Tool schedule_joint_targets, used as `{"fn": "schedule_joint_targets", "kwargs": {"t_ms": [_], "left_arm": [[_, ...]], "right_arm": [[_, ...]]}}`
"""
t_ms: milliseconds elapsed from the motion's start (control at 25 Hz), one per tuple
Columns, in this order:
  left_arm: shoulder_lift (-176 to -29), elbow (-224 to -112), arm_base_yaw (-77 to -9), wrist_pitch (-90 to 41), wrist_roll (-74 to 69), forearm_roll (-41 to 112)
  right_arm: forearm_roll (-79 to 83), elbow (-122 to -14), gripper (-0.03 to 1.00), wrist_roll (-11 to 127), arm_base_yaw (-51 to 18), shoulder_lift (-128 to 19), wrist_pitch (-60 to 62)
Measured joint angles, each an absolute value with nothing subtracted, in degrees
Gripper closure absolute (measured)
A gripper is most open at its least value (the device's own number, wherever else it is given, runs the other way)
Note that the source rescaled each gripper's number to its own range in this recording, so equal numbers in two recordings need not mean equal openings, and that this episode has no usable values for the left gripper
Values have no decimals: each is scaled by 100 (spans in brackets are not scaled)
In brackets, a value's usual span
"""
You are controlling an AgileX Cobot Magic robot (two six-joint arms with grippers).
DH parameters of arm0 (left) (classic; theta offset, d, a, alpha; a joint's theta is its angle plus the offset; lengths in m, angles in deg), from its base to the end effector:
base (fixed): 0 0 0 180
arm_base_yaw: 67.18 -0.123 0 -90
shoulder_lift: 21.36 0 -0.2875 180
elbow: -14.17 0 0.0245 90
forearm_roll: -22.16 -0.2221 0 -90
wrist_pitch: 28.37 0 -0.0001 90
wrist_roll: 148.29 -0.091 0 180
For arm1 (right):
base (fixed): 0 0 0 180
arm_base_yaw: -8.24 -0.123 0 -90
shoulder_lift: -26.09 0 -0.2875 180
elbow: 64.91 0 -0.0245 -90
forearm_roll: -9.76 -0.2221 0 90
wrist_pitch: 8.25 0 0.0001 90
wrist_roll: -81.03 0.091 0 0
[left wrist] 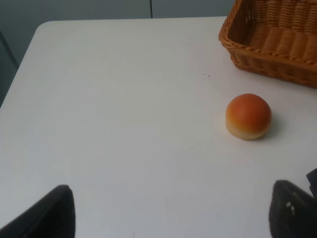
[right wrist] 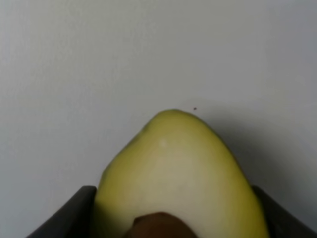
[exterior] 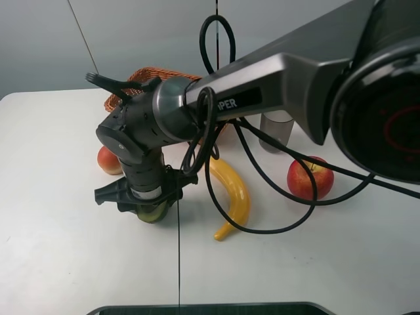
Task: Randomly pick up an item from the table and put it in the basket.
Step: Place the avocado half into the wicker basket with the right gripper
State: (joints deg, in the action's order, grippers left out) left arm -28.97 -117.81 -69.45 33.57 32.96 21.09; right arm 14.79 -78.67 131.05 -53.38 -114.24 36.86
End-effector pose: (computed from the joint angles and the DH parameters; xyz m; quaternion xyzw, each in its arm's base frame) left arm -0.0349 0.0001 0.2645 -0.0268 0.8548 0.0139 0.5181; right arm 0.2082 0.3734 0.1040 -0.1292 0.9884 0.0413 0.0682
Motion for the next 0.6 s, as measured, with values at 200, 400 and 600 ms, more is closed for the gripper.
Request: {"fn": "schedule_joint_targets", "kwargs": {"t_ms": [200, 400, 600], "left_arm": [[-2897, -11781, -6945, 3357, 3296, 2109], [-2897, -11781, -6945, 3357, 3296, 2109], [-2897, -11781, -6945, 3357, 3296, 2109]], "right_arm": [[1468, -7867, 92, 12743, -5339, -11278, 4028], [1454, -7867, 92, 12025, -5262, -10744, 4513], [1440, -7867, 92, 11291, -4994, -10127, 5219]]}}
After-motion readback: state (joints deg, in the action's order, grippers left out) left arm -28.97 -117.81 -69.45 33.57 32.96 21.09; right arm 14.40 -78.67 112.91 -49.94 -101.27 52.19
